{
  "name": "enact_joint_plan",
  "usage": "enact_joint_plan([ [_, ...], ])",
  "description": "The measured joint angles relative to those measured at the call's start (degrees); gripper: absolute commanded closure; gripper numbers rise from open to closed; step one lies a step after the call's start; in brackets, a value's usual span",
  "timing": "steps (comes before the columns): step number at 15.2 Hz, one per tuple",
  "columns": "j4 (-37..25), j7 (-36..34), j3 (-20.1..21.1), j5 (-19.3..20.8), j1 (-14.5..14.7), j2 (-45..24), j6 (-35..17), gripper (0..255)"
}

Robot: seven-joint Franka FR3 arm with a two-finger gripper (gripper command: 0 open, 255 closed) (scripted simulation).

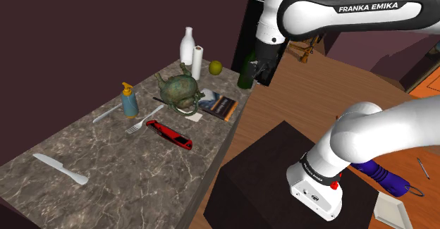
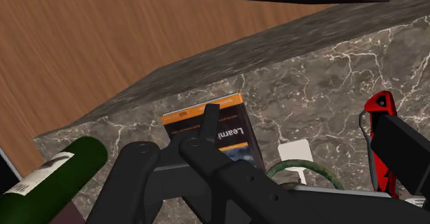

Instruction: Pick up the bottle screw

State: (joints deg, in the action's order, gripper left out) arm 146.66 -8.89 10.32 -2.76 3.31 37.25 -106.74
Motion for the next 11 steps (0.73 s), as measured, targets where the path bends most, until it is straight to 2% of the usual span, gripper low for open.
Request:
enact_joint_plan([
  [7,0.9,-4.2,5.4,-0.6,1.4,-12.2,-15.1,0],
  [11,-0.9,-7.3,8.5,1.1,1.4,-20.6,-22.6,0],
])
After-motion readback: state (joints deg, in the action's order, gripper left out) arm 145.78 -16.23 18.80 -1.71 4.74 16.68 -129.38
